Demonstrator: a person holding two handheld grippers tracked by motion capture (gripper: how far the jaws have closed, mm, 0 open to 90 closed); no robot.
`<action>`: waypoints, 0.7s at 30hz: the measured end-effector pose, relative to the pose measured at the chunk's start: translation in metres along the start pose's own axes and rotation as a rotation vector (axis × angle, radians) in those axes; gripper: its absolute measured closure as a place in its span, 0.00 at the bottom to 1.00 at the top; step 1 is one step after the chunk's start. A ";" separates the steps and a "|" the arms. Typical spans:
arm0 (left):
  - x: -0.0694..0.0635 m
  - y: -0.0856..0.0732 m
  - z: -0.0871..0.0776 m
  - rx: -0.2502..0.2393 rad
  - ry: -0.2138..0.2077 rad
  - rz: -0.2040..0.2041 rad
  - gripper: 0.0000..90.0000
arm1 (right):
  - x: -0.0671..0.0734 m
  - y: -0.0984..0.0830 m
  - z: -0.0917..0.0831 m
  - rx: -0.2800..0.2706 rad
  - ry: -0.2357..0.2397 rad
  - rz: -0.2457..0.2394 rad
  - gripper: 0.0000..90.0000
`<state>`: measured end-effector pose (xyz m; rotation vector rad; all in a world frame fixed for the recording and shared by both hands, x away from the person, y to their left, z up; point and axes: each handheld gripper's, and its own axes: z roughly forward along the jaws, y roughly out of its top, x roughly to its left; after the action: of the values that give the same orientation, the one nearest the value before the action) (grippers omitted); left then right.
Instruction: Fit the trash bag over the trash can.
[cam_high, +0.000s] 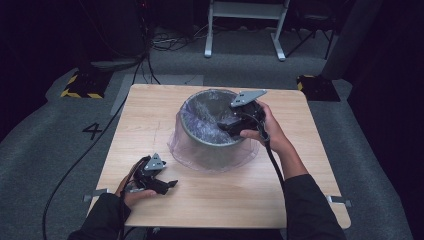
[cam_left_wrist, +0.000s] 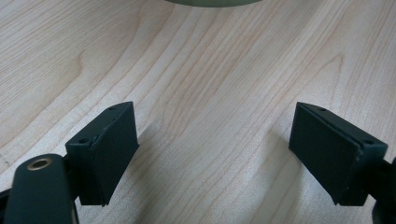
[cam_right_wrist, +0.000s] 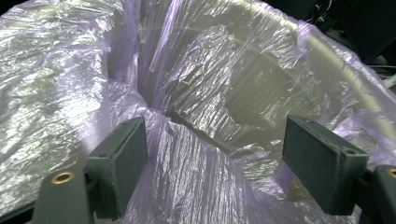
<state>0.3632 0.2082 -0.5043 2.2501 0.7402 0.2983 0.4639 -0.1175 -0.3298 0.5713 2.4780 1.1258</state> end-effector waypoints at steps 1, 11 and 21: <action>0.000 0.000 0.000 0.000 0.000 0.000 0.17 | 0.000 0.000 0.001 0.007 0.002 0.001 0.25; 0.000 0.000 0.000 0.000 0.000 0.000 0.17 | 0.000 0.003 0.011 0.088 0.008 -0.023 0.24; 0.000 0.000 0.000 0.000 0.000 0.000 0.17 | -0.002 0.009 0.019 0.216 0.026 -0.012 0.23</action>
<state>0.3632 0.2082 -0.5043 2.2501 0.7401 0.2983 0.4763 -0.1013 -0.3343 0.6033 2.6407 0.8719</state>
